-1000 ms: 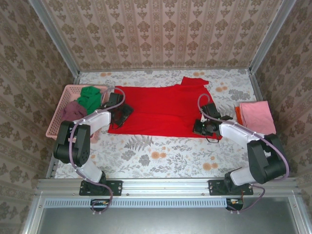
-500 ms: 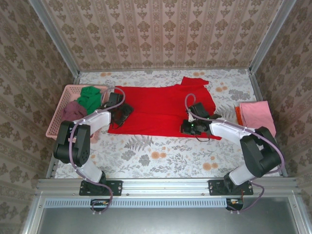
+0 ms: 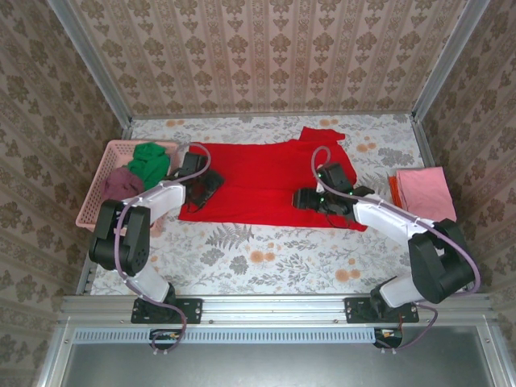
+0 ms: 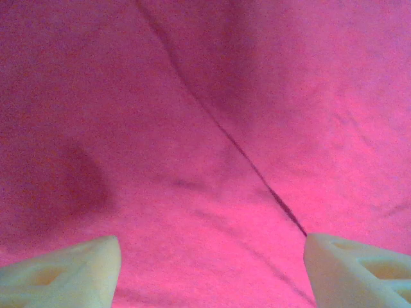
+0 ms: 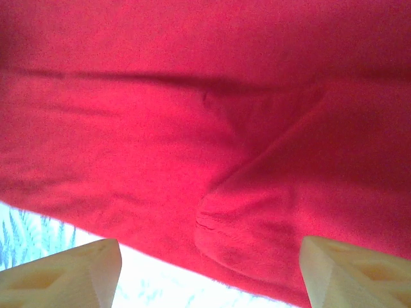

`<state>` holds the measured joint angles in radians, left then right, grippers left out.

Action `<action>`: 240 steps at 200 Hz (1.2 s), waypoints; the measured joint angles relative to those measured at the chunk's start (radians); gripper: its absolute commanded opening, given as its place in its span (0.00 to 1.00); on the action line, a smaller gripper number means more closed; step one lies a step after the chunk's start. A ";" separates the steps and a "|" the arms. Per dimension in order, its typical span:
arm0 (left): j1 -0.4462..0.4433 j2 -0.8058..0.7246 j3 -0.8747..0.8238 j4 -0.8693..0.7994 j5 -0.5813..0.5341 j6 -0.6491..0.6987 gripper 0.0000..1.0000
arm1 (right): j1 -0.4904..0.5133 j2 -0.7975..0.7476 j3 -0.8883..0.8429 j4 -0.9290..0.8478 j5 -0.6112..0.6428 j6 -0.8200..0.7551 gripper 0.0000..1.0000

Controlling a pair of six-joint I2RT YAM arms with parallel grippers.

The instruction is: Fold and stack the t-shirts

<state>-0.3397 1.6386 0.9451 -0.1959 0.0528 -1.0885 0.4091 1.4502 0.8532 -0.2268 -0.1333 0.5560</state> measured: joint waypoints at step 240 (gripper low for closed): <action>-0.102 -0.053 -0.215 0.234 0.079 -0.044 0.84 | -0.251 -0.023 -0.255 0.184 -0.039 0.181 0.75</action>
<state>-0.4419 1.5856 0.7300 0.0380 0.1322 -1.1328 0.1581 1.4273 0.5980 -0.0425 -0.1719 0.7372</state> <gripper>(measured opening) 0.843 0.754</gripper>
